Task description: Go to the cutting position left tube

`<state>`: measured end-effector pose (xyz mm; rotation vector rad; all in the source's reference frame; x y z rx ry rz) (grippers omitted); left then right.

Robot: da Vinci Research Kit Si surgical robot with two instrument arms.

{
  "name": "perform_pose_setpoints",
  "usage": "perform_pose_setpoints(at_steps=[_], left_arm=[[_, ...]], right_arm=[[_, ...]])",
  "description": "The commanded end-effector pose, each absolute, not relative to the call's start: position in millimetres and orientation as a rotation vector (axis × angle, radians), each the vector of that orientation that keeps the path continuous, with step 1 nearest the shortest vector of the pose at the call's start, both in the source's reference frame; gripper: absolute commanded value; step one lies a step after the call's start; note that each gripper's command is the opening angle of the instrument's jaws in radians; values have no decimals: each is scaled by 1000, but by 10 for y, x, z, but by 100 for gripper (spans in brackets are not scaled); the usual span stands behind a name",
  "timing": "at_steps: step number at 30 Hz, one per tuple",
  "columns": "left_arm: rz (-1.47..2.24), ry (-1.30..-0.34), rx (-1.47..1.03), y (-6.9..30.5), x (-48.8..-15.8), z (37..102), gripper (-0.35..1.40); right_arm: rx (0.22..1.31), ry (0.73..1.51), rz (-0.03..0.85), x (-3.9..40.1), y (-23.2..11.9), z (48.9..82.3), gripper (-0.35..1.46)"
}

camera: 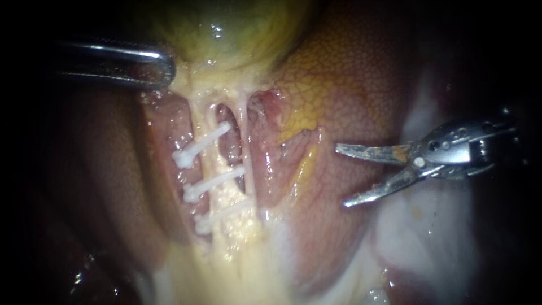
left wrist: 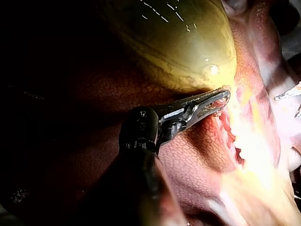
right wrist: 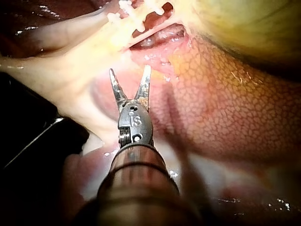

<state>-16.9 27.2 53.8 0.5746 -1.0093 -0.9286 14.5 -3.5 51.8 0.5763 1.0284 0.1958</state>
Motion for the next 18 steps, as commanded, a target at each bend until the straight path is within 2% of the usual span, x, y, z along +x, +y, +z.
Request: perform_pose_setpoints(at_steps=[1,18], left_arm=[[-929,-1009,574,272,-169,538,-35],[-930,-1009,572,271,-172,539,-35]], right_arm=[[582,1032,194,147,-34,518,134],[686,1137,152,208,-25,528,131]])
